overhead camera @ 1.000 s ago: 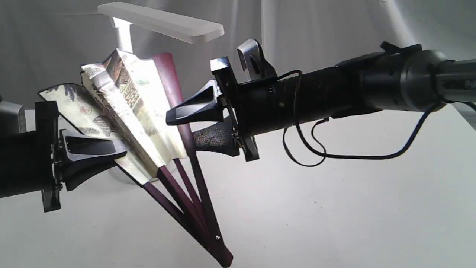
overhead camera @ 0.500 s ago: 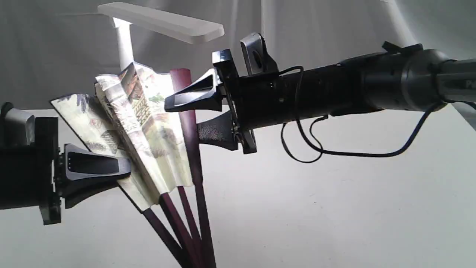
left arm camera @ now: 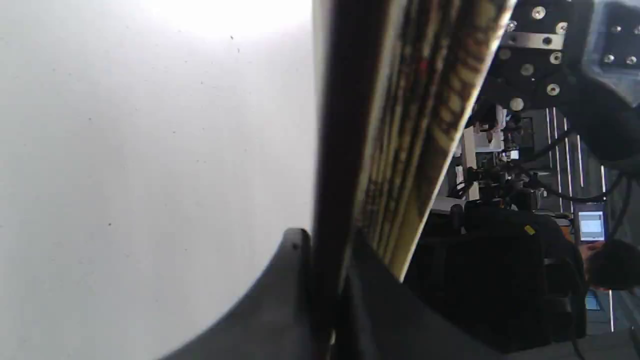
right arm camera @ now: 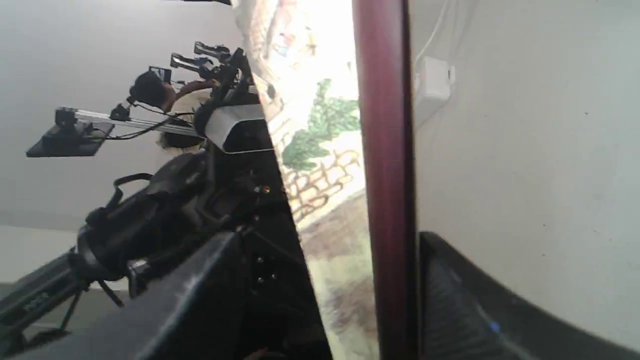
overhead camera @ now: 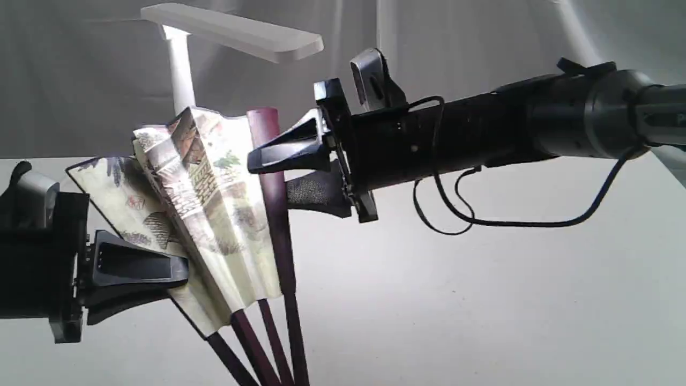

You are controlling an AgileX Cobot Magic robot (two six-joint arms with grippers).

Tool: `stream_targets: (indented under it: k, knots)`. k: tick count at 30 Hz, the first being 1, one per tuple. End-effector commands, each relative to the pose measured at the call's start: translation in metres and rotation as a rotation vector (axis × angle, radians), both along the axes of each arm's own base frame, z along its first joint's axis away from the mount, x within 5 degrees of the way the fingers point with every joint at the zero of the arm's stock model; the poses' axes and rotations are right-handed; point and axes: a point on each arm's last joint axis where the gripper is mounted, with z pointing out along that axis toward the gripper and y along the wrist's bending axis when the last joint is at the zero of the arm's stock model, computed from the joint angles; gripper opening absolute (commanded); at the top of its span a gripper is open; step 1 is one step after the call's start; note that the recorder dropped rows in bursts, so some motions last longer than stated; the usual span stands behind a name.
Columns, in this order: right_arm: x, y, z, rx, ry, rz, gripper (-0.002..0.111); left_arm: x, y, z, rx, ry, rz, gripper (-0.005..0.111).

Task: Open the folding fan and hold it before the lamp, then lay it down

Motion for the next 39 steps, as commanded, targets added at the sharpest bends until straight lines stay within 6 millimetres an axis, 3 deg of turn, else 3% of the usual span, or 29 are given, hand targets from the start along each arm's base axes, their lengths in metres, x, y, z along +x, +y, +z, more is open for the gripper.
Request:
stream_targets:
  k: [1,6,11,17,20,25,27,33,39]
  knots:
    - [-0.002,-0.004,0.002,-0.035,-0.059,0.037,0.051,-0.004,0.0,0.0,0.018,0.009,-0.027,0.0]
    - [0.007,-0.006,-0.004,-0.105,-0.093,-0.053,0.065,-0.004,0.0,0.0,0.017,0.011,-0.026,0.0]
    - [0.016,-0.004,-0.008,-0.155,-0.123,-0.164,0.07,-0.004,0.0,0.0,0.017,0.011,-0.026,0.0]
    - [0.023,0.001,-0.033,-0.177,-0.066,-0.197,0.07,-0.004,0.0,0.0,0.017,0.011,-0.026,0.0]
    - [0.021,0.01,-0.052,-0.115,0.011,-0.148,0.07,-0.004,0.0,0.0,0.018,0.007,-0.027,0.0]
    - [0.018,0.017,-0.06,0.114,0.102,-0.082,0.07,-0.004,0.0,0.0,0.018,0.007,-0.027,0.0]
    - [0.02,0.018,-0.06,0.111,0.085,-0.085,0.066,-0.004,0.0,0.0,0.018,0.007,-0.027,0.0]
    - [0.018,0.018,-0.063,0.083,0.049,-0.061,0.039,-0.003,0.0,0.0,0.013,0.007,-0.021,0.0]
    - [0.011,0.017,-0.07,0.007,-0.003,0.024,0.036,-0.003,0.0,0.0,0.013,0.007,-0.021,0.0]
